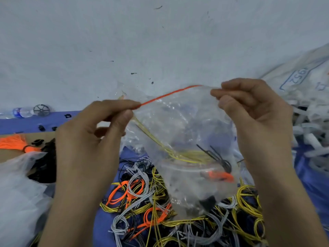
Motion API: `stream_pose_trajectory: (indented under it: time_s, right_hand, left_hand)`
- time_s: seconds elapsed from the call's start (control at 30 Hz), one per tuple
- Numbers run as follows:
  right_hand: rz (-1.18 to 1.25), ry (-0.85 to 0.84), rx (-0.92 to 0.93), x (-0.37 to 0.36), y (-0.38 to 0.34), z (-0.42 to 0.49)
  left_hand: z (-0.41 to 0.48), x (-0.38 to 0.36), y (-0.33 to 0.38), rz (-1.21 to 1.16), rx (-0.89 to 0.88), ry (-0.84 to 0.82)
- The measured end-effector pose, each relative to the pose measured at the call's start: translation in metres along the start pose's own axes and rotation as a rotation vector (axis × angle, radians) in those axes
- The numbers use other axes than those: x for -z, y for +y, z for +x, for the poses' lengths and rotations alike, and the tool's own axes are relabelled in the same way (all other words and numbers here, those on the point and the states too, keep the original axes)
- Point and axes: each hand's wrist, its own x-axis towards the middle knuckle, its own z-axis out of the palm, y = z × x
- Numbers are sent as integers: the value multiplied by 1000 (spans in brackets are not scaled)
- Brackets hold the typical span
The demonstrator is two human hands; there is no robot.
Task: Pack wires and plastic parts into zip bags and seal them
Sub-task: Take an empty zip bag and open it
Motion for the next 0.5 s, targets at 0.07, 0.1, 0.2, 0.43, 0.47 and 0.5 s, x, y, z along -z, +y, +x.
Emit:
stream_pose_trajectory:
  time_s: [0.07,0.1,0.2,0.43,0.47,0.5]
  right_hand:
    - [-74,2,-82,2,6,1]
    - [-113,-2,-109,3,9,1]
    - [-165,-3,-121,3,13,1]
    - [-427,-305,49,-8,10,-6]
    - [-461,-379,85,-9,10,-8]
    - [-483,-440,111,-11,9,-9]
  left_hand:
    - [-13,-2,7,15,-59,12]
    - [-17,-3,7,-4,-50,-22]
    - [-19,-9,4,-62,27,-151]
    - [-19,-16,-2,-67,28,-235]
    - [-19,-16,-1,-94,2,-225]
    - [-20,-16,1,-138,-31,-215]
